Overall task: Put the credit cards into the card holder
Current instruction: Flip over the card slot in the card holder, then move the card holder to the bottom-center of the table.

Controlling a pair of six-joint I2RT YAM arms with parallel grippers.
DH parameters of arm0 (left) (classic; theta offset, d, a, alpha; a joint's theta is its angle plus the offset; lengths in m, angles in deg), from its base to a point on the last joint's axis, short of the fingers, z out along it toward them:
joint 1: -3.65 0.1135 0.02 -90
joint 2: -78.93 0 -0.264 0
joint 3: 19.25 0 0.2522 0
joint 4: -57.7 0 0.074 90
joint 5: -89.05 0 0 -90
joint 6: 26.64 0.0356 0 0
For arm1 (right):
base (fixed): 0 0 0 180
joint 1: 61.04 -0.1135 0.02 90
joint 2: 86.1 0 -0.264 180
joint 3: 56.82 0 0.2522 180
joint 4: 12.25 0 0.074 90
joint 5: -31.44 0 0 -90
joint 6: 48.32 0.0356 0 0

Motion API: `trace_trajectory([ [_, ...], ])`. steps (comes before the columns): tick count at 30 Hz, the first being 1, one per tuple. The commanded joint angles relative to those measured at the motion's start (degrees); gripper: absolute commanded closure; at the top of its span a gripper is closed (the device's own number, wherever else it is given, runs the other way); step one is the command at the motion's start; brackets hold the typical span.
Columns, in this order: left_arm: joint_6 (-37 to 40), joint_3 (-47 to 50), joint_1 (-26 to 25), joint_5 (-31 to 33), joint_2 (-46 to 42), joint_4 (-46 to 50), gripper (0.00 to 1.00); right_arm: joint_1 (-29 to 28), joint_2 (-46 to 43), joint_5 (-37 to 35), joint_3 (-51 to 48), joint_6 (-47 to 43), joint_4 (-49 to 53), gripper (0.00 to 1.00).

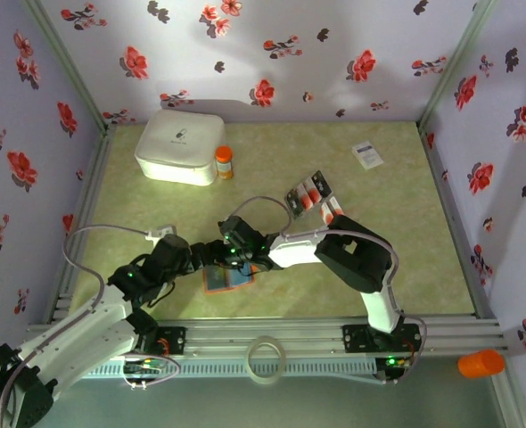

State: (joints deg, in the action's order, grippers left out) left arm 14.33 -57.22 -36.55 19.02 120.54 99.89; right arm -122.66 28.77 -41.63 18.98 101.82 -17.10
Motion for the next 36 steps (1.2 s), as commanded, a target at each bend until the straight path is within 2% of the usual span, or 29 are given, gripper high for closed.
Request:
trace_trajectory([
  [1,-0.9,-0.8,0.4,0.9,-0.5,-1.1,0.00,-0.5,0.6,1.3,-1.8,0.6,0.8,0.54],
  [17,-0.7,-0.5,0.3,-1.4,0.9,-3.3,0.00,3.6,-11.8,-0.9,-6.6,-3.1,6.2,0.55],
  [20,-0.3,-0.7,0.3,-2.8,2.2,-4.9,0.00,4.1,-15.4,-3.0,-7.3,-5.9,11.4,0.55],
  [28,1.8,-2.7,0.2,-7.6,8.0,-8.8,0.00,4.2,-23.2,-15.5,-6.1,-17.2,36.2,0.53],
  [36,2.0,-4.0,-0.5,-9.6,12.8,-11.4,0.00,3.0,-21.8,-19.6,-5.2,-21.1,44.5,0.51],
])
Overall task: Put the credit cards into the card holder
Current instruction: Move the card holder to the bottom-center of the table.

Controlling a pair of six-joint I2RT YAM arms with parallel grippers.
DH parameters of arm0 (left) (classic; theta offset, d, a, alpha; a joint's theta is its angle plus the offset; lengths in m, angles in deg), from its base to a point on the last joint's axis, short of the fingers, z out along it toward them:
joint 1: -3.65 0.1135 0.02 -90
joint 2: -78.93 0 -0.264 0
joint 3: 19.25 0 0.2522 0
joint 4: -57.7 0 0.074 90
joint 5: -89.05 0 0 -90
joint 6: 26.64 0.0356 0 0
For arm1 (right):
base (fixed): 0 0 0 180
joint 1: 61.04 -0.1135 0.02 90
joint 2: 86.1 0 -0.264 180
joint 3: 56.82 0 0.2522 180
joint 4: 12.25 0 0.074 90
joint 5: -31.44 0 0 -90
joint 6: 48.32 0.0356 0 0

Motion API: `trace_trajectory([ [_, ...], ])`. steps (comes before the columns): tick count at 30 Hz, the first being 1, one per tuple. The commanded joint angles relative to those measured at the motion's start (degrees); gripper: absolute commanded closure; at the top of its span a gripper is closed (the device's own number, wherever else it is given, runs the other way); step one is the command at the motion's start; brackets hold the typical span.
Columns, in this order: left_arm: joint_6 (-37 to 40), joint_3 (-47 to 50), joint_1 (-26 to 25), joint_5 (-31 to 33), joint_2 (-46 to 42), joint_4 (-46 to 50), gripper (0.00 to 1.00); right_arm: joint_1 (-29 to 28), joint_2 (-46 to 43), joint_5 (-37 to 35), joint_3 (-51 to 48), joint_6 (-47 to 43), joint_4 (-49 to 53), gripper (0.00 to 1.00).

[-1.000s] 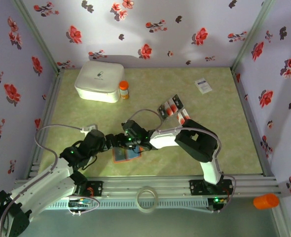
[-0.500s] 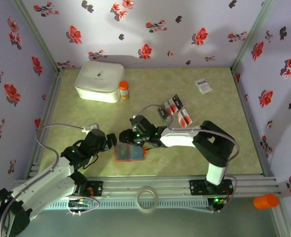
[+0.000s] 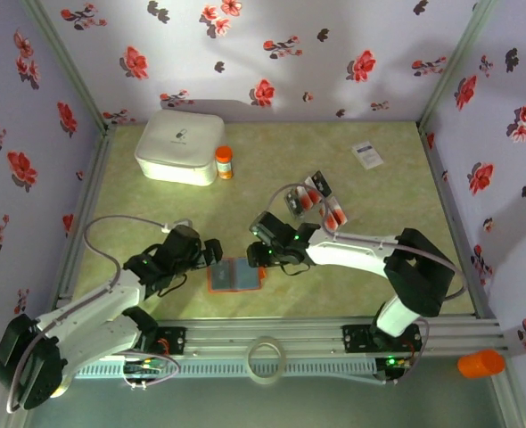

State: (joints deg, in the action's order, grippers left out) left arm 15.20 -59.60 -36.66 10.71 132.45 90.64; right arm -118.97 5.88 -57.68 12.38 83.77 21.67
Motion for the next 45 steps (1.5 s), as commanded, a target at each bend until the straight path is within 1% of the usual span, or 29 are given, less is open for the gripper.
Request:
trace_trajectory([
  [1,1.1,-1.8,-0.6,-1.3,1.3,-2.4,0.00,-0.8,1.8,-3.7,1.5,-3.0,5.9,0.51],
  [5,0.9,-2.2,-1.2,-1.4,2.6,-3.0,0.00,-0.8,4.1,-4.0,1.8,-3.0,5.6,0.52],
  [9,0.7,-2.3,-1.7,-1.4,3.7,-3.5,0.00,-0.8,5.7,-4.2,1.8,-2.8,5.3,0.58],
  [11,0.7,-2.2,-1.9,-1.4,4.0,-3.9,0.00,-0.7,5.8,-4.9,1.8,-2.5,5.4,0.68],
  [15,0.6,-2.1,-2.0,-1.3,4.8,-4.6,0.00,0.6,4.9,-5.5,0.5,-1.6,5.0,0.97],
  [16,0.6,-2.2,-2.1,-1.3,5.0,-4.7,0.00,1.0,4.4,-5.5,-0.1,-1.3,4.6,1.00],
  [25,1.6,-2.6,-2.8,-1.3,5.9,-5.1,0.00,4.2,-2.3,-7.4,-7.3,1.2,3.7,1.00],
  [32,2.2,-3.1,-3.9,-1.3,7.2,-5.9,0.00,6.1,-7.2,-9.5,-10.4,1.6,5.7,1.00],
  [33,2.3,-3.2,-4.1,-1.2,7.5,-6.1,0.00,6.3,-7.7,-9.5,-10.5,1.5,6.1,0.95],
  [34,2.2,-3.2,-4.2,-1.3,7.8,-6.4,0.00,6.4,-8.3,-9.3,-10.7,1.4,6.4,0.86],
  [36,2.0,-3.3,-4.6,-1.3,8.4,-7.0,0.00,6.5,-9.4,-8.8,-10.7,1.2,6.7,0.73],
  [38,1.5,-3.4,-4.8,-1.3,8.8,-7.4,0.00,6.9,-11.0,-8.1,-9.9,0.5,7.8,0.65],
  [41,0.6,-3.4,-5.0,-1.0,9.2,-7.7,0.00,7.6,-13.8,-8.7,-6.4,-2.2,11.5,0.59],
  [45,-0.7,-3.2,-5.5,0.5,9.1,-7.8,0.00,11.3,-16.4,-10.6,-0.1,-7.4,17.6,0.56],
])
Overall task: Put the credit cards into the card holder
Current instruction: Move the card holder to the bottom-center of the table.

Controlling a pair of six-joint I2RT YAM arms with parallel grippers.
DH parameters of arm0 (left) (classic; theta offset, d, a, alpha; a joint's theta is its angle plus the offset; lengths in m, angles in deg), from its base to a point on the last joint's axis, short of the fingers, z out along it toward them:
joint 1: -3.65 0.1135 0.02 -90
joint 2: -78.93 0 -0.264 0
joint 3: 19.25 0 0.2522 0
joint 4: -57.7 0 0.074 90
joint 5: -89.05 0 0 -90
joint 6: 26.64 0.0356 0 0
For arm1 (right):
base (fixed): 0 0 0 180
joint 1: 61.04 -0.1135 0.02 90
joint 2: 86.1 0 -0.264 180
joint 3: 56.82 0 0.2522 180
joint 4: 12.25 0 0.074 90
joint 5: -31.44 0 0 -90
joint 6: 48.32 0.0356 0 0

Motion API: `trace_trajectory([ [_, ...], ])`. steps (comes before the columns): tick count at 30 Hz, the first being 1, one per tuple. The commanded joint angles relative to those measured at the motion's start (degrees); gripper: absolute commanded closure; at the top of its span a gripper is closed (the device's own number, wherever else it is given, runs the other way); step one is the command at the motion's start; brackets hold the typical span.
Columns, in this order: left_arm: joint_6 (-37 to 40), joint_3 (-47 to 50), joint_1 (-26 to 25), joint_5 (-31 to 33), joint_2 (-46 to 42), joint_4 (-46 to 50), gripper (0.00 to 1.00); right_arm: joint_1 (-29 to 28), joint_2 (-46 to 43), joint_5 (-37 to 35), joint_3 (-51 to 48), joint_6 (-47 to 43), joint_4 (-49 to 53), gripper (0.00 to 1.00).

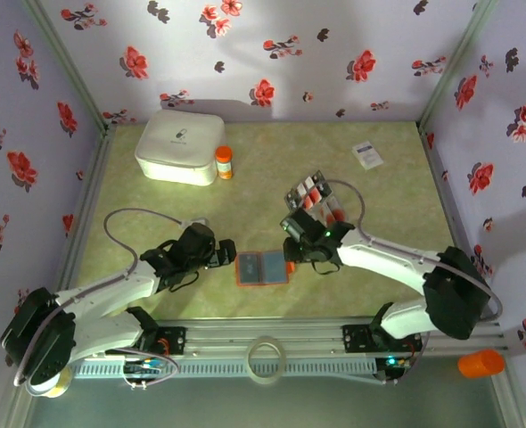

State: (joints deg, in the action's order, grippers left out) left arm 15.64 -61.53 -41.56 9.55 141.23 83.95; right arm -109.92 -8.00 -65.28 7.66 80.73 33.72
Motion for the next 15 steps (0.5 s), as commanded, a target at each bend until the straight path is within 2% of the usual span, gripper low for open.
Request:
trace_trajectory([
  [1,-1.6,-1.2,-0.7,2.1,0.4,-1.0,0.00,3.8,-2.9,-3.6,6.1,-5.8,7.0,0.56],
  [9,-3.2,-1.1,-2.3,4.4,-0.4,0.5,0.00,15.4,-0.1,-4.9,13.8,-15.0,13.6,0.57],
  [15,-3.1,-1.0,-3.0,4.9,1.1,-0.2,0.00,18.6,4.4,-9.2,17.4,-19.1,16.1,0.60],
])
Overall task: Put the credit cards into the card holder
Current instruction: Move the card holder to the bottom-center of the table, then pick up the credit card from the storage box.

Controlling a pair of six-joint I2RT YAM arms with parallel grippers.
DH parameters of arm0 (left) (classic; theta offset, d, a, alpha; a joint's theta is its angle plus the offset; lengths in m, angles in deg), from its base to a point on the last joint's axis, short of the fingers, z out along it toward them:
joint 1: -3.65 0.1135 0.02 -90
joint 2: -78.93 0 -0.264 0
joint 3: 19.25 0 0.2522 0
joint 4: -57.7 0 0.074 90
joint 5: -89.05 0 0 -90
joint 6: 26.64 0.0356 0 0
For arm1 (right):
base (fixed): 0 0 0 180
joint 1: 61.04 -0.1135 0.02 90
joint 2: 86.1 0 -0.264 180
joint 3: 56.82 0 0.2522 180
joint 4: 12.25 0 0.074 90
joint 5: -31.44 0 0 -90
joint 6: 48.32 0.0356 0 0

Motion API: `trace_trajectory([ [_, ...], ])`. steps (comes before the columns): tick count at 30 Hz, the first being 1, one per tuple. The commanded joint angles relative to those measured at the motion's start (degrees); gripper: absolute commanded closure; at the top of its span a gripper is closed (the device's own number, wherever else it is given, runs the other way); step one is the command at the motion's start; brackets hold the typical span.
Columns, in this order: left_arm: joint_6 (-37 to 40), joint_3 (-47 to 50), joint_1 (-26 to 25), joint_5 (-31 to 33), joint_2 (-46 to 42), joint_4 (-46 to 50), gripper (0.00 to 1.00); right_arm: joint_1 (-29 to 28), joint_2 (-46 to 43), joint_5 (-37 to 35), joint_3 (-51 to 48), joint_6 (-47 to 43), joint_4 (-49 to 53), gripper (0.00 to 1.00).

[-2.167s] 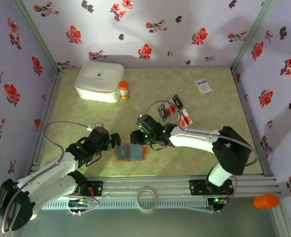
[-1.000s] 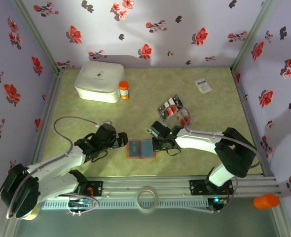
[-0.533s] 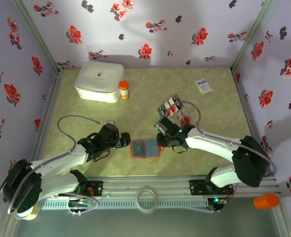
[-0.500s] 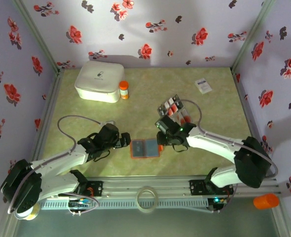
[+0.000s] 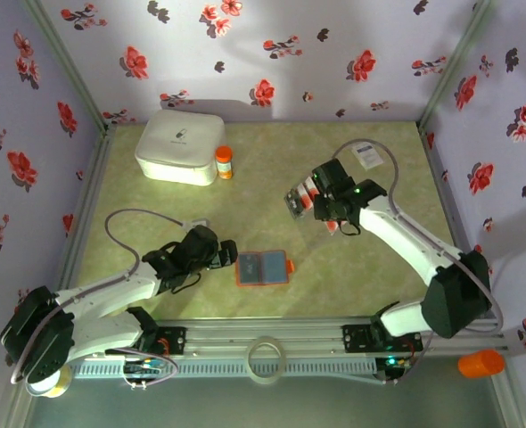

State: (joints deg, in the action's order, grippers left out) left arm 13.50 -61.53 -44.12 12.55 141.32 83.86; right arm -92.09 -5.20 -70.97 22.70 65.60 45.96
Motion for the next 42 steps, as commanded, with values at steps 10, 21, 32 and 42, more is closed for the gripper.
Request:
trace_trajectory([
  [10,0.4,-2.7,-1.3,4.1,2.1,-0.1,0.00,1.3,9.1,-3.7,6.0,-6.6,5.2,0.71],
  [21,1.1,-2.5,-1.6,5.8,0.5,0.9,0.00,1.6,12.7,-4.8,6.1,-7.8,5.1,0.75],
  [32,0.7,-2.7,-1.9,5.8,0.9,0.9,0.00,2.0,11.7,-2.5,6.5,-9.3,5.1,0.94],
  [42,0.7,-2.8,-1.8,5.4,0.8,1.8,0.00,2.0,7.3,3.3,9.2,-11.8,7.1,1.00],
])
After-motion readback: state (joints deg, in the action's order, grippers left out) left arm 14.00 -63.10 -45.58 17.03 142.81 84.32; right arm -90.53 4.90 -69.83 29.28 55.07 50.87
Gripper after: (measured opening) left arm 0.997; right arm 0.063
